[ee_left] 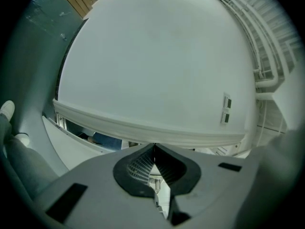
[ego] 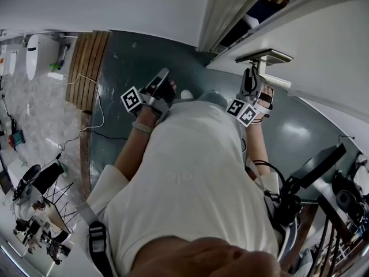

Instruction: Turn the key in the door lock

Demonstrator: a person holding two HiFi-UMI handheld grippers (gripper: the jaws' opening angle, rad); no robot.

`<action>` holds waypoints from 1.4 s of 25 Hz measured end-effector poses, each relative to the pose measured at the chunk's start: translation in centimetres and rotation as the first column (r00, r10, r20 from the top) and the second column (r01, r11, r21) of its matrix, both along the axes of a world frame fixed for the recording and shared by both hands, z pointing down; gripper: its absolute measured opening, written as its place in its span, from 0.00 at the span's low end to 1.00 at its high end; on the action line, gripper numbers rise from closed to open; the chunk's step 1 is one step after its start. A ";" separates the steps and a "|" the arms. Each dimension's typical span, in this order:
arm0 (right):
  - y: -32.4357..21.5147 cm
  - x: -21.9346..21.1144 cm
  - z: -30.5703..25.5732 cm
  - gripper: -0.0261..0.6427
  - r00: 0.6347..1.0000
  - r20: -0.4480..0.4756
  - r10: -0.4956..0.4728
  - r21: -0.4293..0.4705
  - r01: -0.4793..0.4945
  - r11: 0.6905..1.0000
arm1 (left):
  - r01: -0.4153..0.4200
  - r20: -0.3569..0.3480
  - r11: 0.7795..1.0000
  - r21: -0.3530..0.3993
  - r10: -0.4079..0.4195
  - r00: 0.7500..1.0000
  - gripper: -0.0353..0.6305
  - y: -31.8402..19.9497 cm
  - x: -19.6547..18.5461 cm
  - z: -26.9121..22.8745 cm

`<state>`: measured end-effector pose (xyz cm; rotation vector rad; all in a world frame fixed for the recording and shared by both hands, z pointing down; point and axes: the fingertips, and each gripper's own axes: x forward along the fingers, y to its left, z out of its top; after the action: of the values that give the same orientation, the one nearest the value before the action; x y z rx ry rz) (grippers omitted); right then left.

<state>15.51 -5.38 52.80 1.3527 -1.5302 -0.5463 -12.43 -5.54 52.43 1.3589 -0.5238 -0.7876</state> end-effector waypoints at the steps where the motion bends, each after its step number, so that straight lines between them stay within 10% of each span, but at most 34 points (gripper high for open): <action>1: 0.3 0.0 0.1 0.22 0.999 0.038 -0.001 0.009 0.001 1.000 | -0.004 0.000 1.000 0.000 0.004 1.000 0.06 0.0 0.1 0.1; 8: 0.8 0.3 -0.1 0.21 0.867 0.496 0.043 -0.030 -0.032 0.999 | -0.043 0.007 0.999 -0.003 0.043 0.999 0.06 -0.3 1.2 0.6; 11: 0.4 0.6 -0.1 0.20 0.738 0.671 0.070 -0.045 -0.053 0.998 | -0.049 0.001 0.999 -0.001 0.049 0.999 0.06 -0.6 1.4 0.5; 13: 0.4 1.2 0.1 0.17 0.555 0.824 0.114 -0.078 -0.088 0.993 | -0.048 0.000 0.999 0.002 0.048 0.999 0.06 -0.7 1.5 0.4; 15: 0.3 1.8 0.2 0.13 0.257 0.954 0.156 -0.128 -0.121 0.984 | -0.046 0.000 0.999 0.003 0.046 0.999 0.06 -0.7 1.4 0.4; 17: 0.1 2.1 0.2 0.13 0.034 0.985 0.170 -0.165 -0.123 0.979 | -0.042 -0.004 0.999 0.002 0.042 0.999 0.06 -0.6 1.4 0.5; 24: -0.4 2.3 0.7 0.13 -0.504 0.840 0.202 -0.286 -0.094 0.954 | -0.035 -0.012 0.999 0.001 0.035 0.999 0.06 -0.8 1.4 0.6; 35: -0.6 2.3 2.6 0.10 -0.973 0.211 0.090 -0.315 0.019 0.949 | -0.039 -0.015 0.999 -0.009 0.039 0.999 0.06 -0.7 1.4 0.8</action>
<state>17.82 -5.99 55.40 -0.8865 1.1335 -1.4822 -11.01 -6.20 53.23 1.3503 -0.4873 -0.7618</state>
